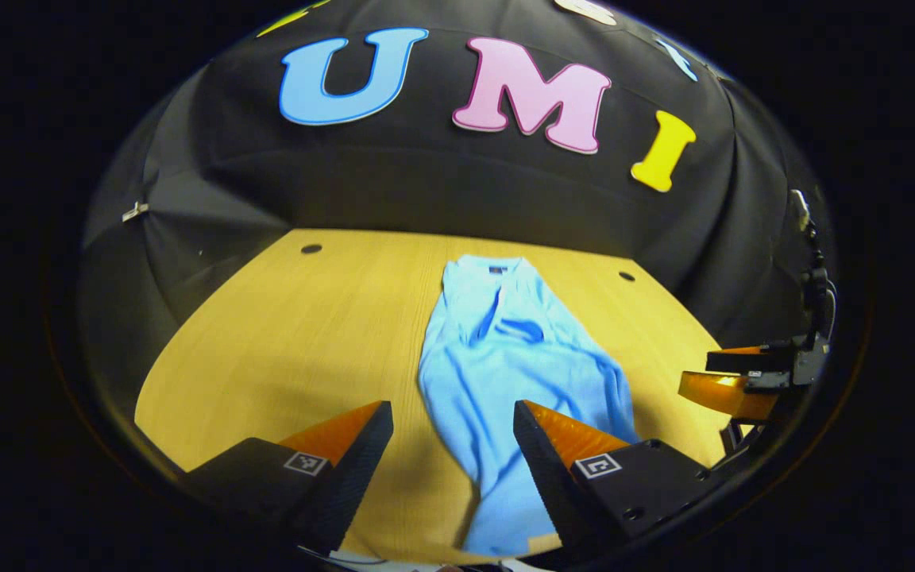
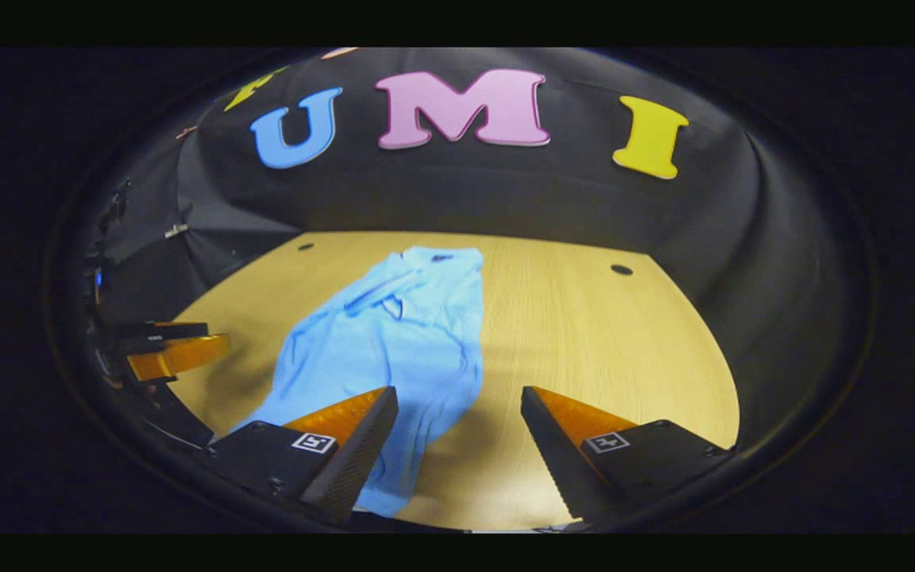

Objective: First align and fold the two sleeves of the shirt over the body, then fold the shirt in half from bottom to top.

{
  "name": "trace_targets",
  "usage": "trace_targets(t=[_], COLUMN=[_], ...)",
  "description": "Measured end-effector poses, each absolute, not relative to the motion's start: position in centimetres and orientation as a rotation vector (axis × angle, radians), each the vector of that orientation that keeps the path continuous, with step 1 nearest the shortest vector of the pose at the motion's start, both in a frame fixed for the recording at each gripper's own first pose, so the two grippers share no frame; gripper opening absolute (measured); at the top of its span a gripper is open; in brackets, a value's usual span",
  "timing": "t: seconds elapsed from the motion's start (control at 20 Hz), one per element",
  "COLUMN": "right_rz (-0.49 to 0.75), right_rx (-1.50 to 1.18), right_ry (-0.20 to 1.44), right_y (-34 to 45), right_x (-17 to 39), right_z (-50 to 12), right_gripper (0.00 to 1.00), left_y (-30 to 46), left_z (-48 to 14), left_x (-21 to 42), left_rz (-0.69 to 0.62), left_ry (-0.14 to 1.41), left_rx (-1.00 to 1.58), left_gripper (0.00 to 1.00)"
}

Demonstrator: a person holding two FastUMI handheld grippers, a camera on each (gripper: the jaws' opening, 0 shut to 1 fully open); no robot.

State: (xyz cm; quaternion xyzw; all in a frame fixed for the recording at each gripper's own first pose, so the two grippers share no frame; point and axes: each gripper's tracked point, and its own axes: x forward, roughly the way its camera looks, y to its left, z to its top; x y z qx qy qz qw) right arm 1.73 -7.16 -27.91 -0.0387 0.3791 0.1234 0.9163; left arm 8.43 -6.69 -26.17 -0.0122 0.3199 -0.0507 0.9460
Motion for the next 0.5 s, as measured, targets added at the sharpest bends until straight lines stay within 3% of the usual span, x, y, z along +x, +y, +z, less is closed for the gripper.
trace_targets(t=[0.3,0.35,0.4,0.5], right_rz=[0.254,0.253,0.252,0.244], right_rx=[0.035,0.050,0.061,0.055], right_ry=[0.953,0.961,0.970,0.990], right_y=[-5.0,-4.6,-4.2,-3.9], right_x=[-6.3,-6.9,-7.2,-7.5], right_z=[-33.1,-33.6,-34.3,-35.4], right_gripper=[0.98,0.98,0.92,0.99], left_y=[-8.9,-9.4,-10.1,-10.6], left_z=[-31.0,-31.5,-32.2,-33.2], left_x=[1.3,1.1,1.0,1.5], left_rz=[-0.163,-0.176,-0.188,-0.189], left_ry=[0.763,0.775,0.788,0.808], left_rx=[-0.023,-0.022,-0.020,-0.015], left_gripper=[0.97,0.92,0.97,0.97])
